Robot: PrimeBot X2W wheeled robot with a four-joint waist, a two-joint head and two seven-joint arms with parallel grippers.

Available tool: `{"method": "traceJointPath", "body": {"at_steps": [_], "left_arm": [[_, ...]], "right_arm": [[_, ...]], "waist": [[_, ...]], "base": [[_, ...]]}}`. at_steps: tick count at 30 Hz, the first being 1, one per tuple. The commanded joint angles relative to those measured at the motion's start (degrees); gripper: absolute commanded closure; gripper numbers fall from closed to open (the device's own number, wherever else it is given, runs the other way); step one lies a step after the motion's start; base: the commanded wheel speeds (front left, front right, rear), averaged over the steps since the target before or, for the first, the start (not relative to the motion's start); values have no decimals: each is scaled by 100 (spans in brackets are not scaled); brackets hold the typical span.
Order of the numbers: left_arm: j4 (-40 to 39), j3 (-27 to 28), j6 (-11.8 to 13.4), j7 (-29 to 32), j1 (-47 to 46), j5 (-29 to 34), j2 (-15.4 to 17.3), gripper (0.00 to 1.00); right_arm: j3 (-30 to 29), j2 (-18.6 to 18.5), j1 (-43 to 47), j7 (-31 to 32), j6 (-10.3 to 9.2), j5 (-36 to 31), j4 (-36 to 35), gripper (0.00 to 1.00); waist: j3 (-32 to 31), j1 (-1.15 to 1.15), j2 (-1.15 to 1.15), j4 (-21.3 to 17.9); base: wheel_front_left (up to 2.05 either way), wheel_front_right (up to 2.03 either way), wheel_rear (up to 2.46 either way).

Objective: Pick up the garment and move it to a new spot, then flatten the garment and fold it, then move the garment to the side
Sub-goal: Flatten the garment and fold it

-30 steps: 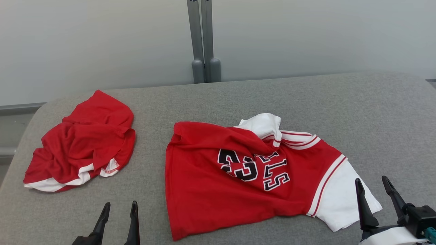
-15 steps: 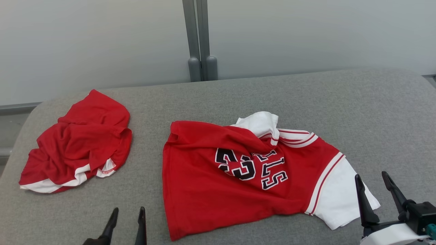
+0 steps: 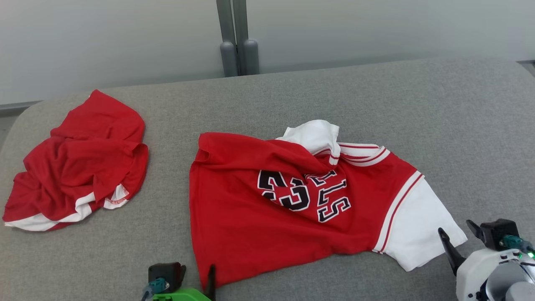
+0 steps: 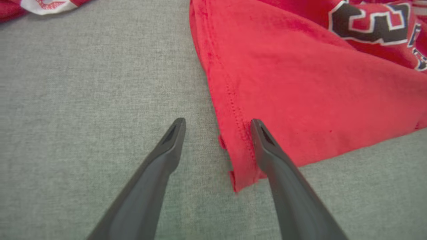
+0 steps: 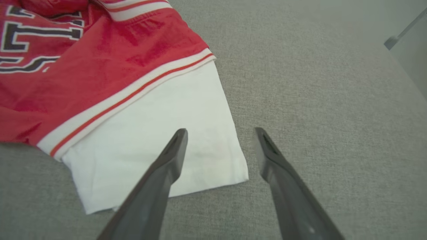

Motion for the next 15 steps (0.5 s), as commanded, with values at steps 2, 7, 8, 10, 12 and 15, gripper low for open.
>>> {"method": "traceJointPath", "body": {"at_steps": [2,7,8,10,12,15], "left_arm": [[-44,-46,137,260,-14,-38,25,0],[-175,-125,189,594,48,-231,25,0],[-201,-144,203,625,54,-229,25,0],[-229,-187,221,683,55,-244,20,0],[-232,-264,194,785,79,-296,14,0],[-266,-417,117,1033,210,-473,11,5]], "right_arm": [[245,-108,-303,249,-2,120,254,0],[522,-224,-732,520,-2,191,793,0],[551,-239,-775,549,-2,183,889,0],[598,-257,-863,604,-3,159,1075,0],[673,-219,-919,667,-5,255,1228,0],[975,-127,-945,816,3,462,1361,0]], "waist": [[216,0,0,-116],[316,0,0,-87],[333,0,0,-72],[360,0,0,-50],[386,0,0,-32],[406,0,0,-25]], "base": [[0,0,0],[0,0,0],[0,0,0],[0,0,0],[0,0,0],[0,0,0]]}}
